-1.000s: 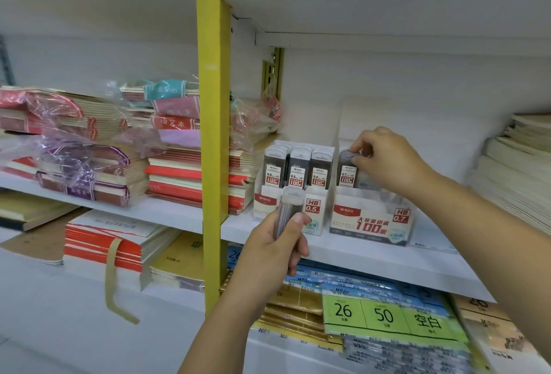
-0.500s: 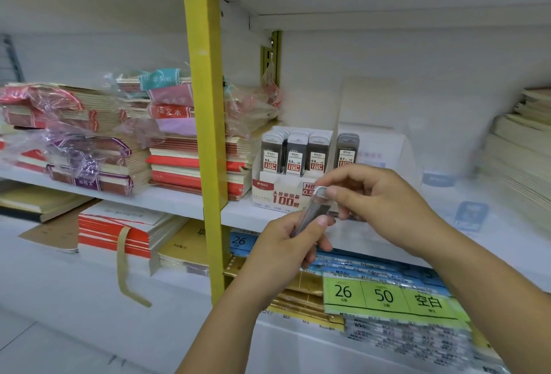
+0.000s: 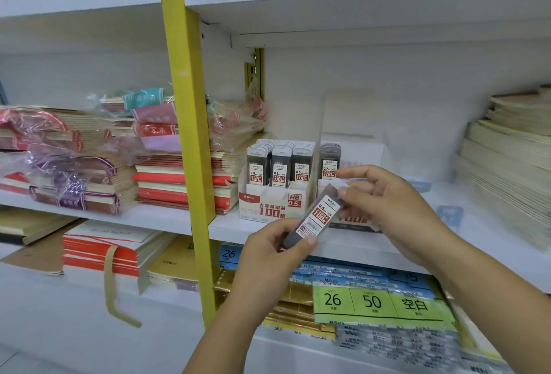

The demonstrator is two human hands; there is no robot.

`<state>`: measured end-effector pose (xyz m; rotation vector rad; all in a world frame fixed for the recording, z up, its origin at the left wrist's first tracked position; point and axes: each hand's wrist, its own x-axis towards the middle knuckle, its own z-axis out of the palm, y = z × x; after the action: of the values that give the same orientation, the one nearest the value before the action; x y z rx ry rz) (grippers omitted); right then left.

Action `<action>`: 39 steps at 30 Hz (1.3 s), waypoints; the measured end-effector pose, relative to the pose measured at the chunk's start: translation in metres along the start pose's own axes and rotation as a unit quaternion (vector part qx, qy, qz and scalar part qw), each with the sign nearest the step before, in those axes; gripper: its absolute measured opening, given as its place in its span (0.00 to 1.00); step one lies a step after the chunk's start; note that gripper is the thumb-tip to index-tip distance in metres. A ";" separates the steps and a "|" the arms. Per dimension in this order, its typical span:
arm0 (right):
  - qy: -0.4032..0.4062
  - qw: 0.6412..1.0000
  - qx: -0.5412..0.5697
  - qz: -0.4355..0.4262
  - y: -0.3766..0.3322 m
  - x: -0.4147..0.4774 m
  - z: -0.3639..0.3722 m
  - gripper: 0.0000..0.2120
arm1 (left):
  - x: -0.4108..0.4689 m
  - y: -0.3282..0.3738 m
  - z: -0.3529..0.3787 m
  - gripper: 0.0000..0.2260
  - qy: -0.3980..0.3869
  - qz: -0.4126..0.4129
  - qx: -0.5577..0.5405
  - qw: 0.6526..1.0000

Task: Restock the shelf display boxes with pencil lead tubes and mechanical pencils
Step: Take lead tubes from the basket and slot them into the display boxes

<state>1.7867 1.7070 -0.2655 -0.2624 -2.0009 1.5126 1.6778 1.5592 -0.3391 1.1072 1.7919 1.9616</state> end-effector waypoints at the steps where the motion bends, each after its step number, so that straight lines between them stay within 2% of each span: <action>1: -0.010 1.000 -0.014 0.001 0.000 -0.001 0.001 0.09 | 0.000 0.000 0.002 0.11 -0.001 0.002 -0.001 1.000; 4: 0.003 0.999 -0.033 -0.034 -0.002 -0.003 0.002 0.10 | 0.003 -0.001 0.008 0.09 0.012 0.015 0.028 0.999; 7: 0.077 0.987 -0.057 -0.126 -0.014 0.002 -0.003 0.11 | 0.008 -0.004 0.009 0.11 0.080 0.078 0.124 0.986; 10: 0.113 0.967 -0.094 -0.206 -0.030 0.016 -0.004 0.13 | 0.011 -0.010 0.003 0.18 0.152 0.149 0.291 0.933; 12: 0.111 0.954 -0.144 -0.237 -0.038 0.030 0.004 0.14 | 0.012 -0.017 0.000 0.23 0.166 0.156 0.348 0.909; 17: 0.061 0.928 -0.278 -0.241 -0.041 0.064 0.035 0.12 | 0.012 -0.026 -0.008 0.27 0.161 0.150 0.354 0.909; 21: 0.035 0.881 -0.407 -0.238 -0.030 0.084 0.050 0.08 | 0.013 -0.026 -0.012 0.26 0.149 0.139 0.343 0.917; 24: 0.045 0.844 -0.477 -0.243 -0.025 0.096 0.056 0.08 | 0.013 -0.027 -0.015 0.26 0.139 0.151 0.349 0.914; 27: 0.052 0.785 -0.570 -0.236 -0.021 0.100 0.056 0.12 | 0.014 -0.026 -0.018 0.26 0.132 0.159 0.350 0.914; 29: 0.045 0.773 -0.591 -0.225 -0.023 0.097 0.054 0.16 | 0.012 -0.024 -0.019 0.26 0.128 0.158 0.340 0.918; 30: 0.045 0.780 -0.583 -0.220 -0.026 0.092 0.053 0.17 | 0.009 -0.024 -0.020 0.26 0.128 0.160 0.337 0.919; 32: 0.067 0.820 -0.520 -0.230 -0.030 0.071 0.048 0.19 | 0.000 -0.022 -0.023 0.25 0.137 0.168 0.333 0.918; 34: 0.109 0.867 -0.405 -0.270 -0.027 0.034 0.040 0.15 | -0.015 -0.024 -0.026 0.21 0.155 0.186 0.337 0.910; 36: 0.110 0.915 -0.277 -0.270 -0.011 -0.011 0.034 0.10 | -0.031 -0.035 -0.028 0.18 0.153 0.185 0.342 0.909; 37: 0.097 0.940 -0.222 -0.239 0.005 -0.034 0.034 0.09 | -0.042 -0.044 -0.027 0.17 0.129 0.164 0.344 0.916; 39: 0.061 0.973 -0.178 -0.134 0.052 -0.079 0.032 0.07 | -0.071 -0.073 -0.023 0.18 0.006 0.077 0.356 0.931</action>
<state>1.8208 1.6588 -0.3460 -0.2119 -2.1019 0.9464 1.6891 1.5116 -0.4306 1.4637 2.5866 1.3881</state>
